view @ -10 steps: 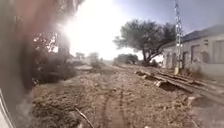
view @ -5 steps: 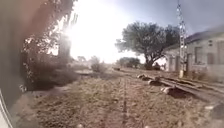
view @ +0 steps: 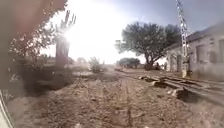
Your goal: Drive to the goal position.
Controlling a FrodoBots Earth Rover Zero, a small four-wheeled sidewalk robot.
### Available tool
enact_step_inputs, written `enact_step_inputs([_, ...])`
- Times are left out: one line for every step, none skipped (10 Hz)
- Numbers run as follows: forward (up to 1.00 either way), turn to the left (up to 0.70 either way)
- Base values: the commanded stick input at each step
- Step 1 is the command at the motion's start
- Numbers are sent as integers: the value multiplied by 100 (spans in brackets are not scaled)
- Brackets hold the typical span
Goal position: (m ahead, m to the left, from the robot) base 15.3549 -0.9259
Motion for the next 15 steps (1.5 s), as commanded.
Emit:
enact_step_inputs([70, -14])
enact_step_inputs([70, -8])
enact_step_inputs([70, 0])
enact_step_inputs([70, 0])
enact_step_inputs([70, 0])
enact_step_inputs([70, 0])
enact_step_inputs([70, 0])
enact_step_inputs([70, 0])
enact_step_inputs([70, 0])
enact_step_inputs([70, 0])
enact_step_inputs([70, 0])
enact_step_inputs([70, 0])
enact_step_inputs([70, 0])
enact_step_inputs([70, 0])
enact_step_inputs([70, 0])
